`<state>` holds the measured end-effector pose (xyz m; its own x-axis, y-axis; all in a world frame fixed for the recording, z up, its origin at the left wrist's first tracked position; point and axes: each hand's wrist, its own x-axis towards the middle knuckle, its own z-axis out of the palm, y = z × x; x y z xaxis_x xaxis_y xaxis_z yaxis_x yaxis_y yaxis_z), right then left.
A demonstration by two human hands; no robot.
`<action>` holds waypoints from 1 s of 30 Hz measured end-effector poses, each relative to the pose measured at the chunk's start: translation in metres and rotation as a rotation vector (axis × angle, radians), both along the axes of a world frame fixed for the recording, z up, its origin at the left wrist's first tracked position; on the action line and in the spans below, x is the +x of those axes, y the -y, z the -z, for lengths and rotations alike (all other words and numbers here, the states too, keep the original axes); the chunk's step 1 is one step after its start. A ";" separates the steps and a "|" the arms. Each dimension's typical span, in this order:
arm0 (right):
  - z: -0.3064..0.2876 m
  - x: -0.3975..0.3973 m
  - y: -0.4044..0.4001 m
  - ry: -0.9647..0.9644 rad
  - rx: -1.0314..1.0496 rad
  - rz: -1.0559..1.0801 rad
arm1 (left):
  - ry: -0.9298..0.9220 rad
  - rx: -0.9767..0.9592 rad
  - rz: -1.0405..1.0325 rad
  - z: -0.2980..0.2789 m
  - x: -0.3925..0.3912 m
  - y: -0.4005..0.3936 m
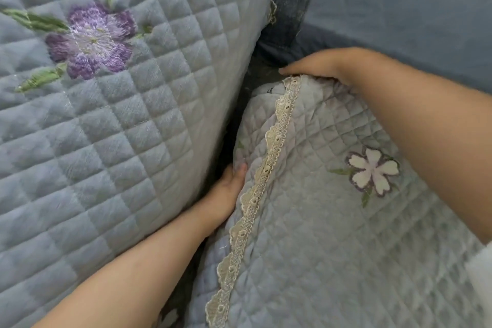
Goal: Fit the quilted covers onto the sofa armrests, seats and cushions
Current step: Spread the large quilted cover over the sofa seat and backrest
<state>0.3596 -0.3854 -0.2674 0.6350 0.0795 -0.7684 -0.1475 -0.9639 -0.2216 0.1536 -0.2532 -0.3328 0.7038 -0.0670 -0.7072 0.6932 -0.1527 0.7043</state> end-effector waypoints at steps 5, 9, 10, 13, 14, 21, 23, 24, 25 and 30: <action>0.007 0.007 -0.039 0.048 -0.110 -0.248 | -0.028 -0.084 -0.044 0.001 0.000 0.001; 0.009 0.007 -0.040 0.143 -0.034 -0.274 | -0.041 -0.092 -0.064 0.002 0.001 0.001; 0.011 0.007 -0.038 0.155 -0.032 -0.315 | -0.041 -0.094 -0.070 0.002 0.001 0.001; 0.015 0.008 -0.040 0.167 -0.048 -0.408 | -0.039 -0.081 -0.079 0.004 0.000 0.003; 0.016 0.008 -0.041 0.163 -0.060 -0.419 | -0.043 -0.075 -0.084 0.007 0.001 0.002; 0.018 0.004 -0.024 0.349 -0.015 -0.075 | -0.070 -0.043 -0.285 0.012 0.006 0.007; 0.011 -0.014 -0.002 0.592 0.101 0.067 | -0.101 0.008 -0.390 0.018 0.011 0.007; 0.011 -0.028 0.012 0.710 0.128 0.080 | -0.093 0.073 -0.427 0.018 0.015 0.007; 0.014 -0.045 0.027 0.800 0.120 0.068 | -0.052 0.157 -0.406 0.016 0.018 0.007; 0.045 -0.126 0.078 0.858 -0.011 -0.018 | 0.338 0.416 -0.180 -0.012 0.046 0.010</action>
